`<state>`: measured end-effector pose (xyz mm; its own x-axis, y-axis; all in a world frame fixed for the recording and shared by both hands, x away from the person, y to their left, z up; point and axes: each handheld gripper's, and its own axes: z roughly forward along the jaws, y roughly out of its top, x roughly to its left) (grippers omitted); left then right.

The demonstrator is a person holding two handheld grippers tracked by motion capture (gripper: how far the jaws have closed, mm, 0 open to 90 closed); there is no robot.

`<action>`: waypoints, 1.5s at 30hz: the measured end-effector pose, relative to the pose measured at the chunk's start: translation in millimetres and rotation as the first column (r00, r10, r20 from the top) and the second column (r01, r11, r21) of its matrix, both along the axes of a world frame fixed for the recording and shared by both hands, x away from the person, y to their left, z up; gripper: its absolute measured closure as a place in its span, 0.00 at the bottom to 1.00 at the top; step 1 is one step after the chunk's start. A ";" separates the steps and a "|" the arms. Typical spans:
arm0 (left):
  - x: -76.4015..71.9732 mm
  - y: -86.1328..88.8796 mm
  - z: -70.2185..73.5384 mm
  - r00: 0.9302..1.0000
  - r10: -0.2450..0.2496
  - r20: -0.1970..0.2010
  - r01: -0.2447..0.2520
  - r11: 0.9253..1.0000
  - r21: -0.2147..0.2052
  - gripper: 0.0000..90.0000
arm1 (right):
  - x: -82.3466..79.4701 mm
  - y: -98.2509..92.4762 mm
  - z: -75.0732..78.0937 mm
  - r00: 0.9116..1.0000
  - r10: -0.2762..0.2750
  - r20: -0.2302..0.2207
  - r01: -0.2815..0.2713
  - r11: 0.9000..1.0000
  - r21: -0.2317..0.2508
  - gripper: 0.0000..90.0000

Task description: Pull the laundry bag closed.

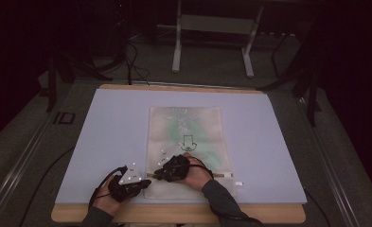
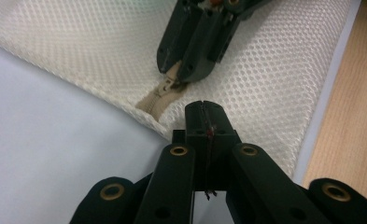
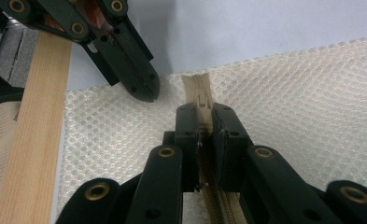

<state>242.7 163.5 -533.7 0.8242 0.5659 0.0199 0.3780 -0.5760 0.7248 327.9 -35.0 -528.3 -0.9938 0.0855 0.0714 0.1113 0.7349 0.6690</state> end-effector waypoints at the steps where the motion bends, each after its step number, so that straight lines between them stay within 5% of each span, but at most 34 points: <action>1: 0.5 -0.3 0.7 1.000 0.013 0.009 -0.013 1.000 0.003 0.99 | -0.1 0.1 0.0 1.000 0.000 0.000 0.000 1.000 0.000 0.91; 7: 4.2 -5.5 -1.3 0.999 0.039 0.027 -0.040 0.998 0.045 0.99 | -1.2 1.4 -0.2 1.000 0.000 0.003 0.000 1.000 0.001 0.91; 13: 5.4 -7.3 0.4 0.998 0.064 -0.003 -0.064 0.997 0.053 1.00 | -2.6 2.1 1.0 1.000 0.006 0.015 -0.005 1.000 -0.013 0.91; 45: 5.6 -6.4 0.1 0.997 0.071 -0.011 -0.070 0.997 0.042 1.00 | -5.5 -10.7 6.4 0.997 0.042 0.070 -0.037 0.997 -0.073 0.91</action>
